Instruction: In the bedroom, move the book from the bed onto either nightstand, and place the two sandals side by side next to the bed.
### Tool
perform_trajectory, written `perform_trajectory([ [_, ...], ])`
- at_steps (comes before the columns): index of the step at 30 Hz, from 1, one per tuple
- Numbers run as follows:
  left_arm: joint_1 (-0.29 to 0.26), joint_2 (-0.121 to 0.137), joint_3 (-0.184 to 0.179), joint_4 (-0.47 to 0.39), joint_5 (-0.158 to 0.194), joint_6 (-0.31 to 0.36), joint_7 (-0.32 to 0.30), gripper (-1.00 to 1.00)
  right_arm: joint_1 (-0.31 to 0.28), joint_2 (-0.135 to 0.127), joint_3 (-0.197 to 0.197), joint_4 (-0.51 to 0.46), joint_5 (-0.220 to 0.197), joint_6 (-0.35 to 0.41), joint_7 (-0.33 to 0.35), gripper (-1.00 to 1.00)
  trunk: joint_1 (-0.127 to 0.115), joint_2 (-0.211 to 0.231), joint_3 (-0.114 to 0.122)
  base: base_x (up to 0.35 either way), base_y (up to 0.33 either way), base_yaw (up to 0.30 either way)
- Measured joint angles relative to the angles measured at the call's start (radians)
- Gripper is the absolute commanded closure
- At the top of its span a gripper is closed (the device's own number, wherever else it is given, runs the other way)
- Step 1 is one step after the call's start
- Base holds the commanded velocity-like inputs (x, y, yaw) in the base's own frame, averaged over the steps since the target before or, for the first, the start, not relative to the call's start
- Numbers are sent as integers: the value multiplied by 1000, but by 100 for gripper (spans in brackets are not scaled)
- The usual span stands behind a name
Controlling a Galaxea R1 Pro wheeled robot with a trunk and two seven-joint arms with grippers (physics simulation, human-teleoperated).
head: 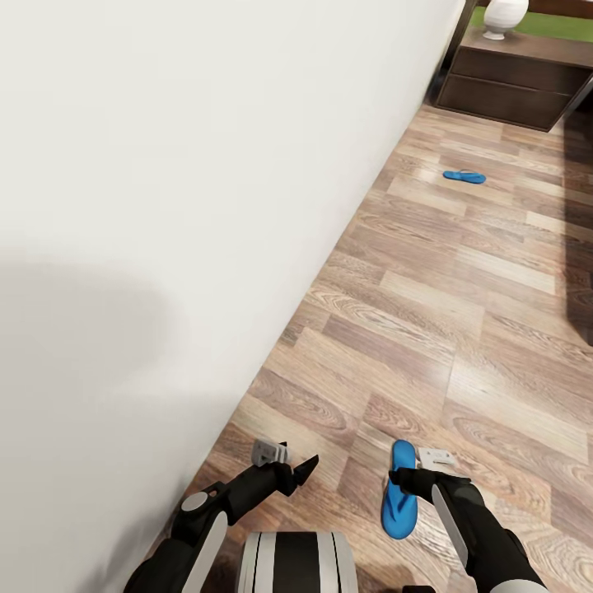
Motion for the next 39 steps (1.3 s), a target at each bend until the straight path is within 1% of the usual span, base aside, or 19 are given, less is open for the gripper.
perform_trajectory([
  [25, 0, 0, -1, 0, 0, 0, 0, -100, 0, 0, 2, -1, 1, -2, 0, -100, 0, 0, 0, 0, 0, 0],
  [30, 0, 0, -1, 0, 0, 0, 1, -100, 0, 0, 2, -1, 1, -2, 0, -100, 2, -1, -19, 0, 0, 0],
  [38, 0, 0, -1, 0, 0, 0, 1, -100, 0, 0, 2, -1, 1, -2, 0, -100, 2, -1, -19, 0, 0, 0],
  [39, 0, 0, -1, 0, -1, 0, 1, -100, 0, 0, 2, -1, 1, -2, 0, -100, 3, -1, -23, 0, 0, 0],
])
